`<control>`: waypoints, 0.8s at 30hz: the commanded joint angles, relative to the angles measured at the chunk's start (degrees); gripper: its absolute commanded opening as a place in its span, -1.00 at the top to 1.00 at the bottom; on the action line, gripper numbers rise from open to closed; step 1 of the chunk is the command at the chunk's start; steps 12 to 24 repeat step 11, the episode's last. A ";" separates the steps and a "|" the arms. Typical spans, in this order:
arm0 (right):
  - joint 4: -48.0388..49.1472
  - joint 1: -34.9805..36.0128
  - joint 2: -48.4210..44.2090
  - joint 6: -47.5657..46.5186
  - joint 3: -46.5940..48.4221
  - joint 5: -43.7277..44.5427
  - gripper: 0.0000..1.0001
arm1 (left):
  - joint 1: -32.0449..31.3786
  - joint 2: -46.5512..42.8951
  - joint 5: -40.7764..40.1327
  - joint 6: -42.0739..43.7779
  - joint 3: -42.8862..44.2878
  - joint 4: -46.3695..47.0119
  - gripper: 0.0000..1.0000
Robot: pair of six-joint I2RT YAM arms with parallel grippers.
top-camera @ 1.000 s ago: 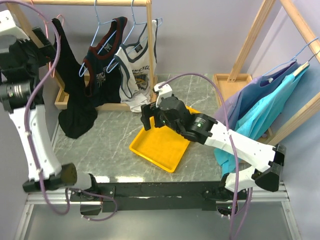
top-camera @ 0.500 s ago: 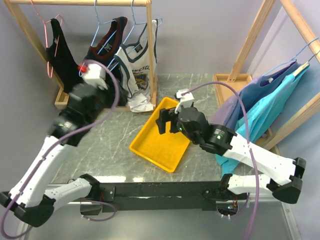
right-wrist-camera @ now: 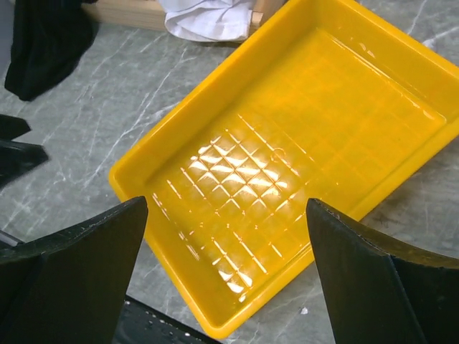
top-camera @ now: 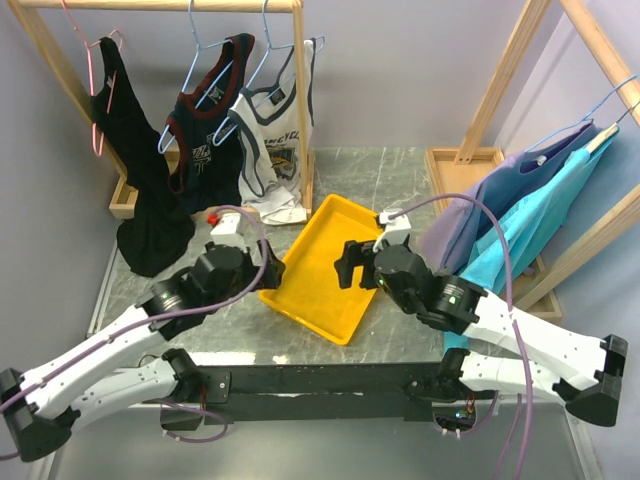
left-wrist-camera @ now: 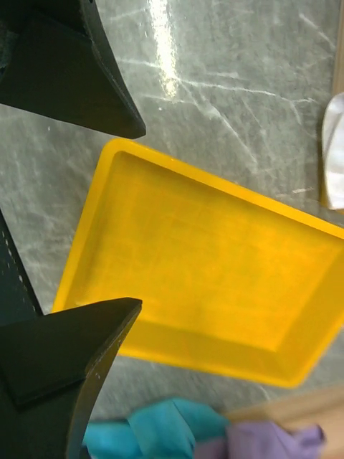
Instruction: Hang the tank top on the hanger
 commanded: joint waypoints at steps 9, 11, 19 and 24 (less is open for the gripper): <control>2.89 0.37 -6.08 3.67 -5.65 5.96 -1.00 | -0.03 -1.32 -0.57 -3.59 -0.01 3.88 -0.99; 2.98 0.28 -5.81 3.84 -5.74 6.49 -1.00 | -0.03 -1.76 -0.74 -2.10 -0.71 5.19 -0.99; 2.98 0.28 -5.81 3.84 -5.74 6.49 -1.00 | -0.03 -1.76 -0.74 -2.10 -0.71 5.19 -0.99; 2.98 0.28 -5.81 3.84 -5.74 6.49 -1.00 | -0.03 -1.76 -0.74 -2.10 -0.71 5.19 -0.99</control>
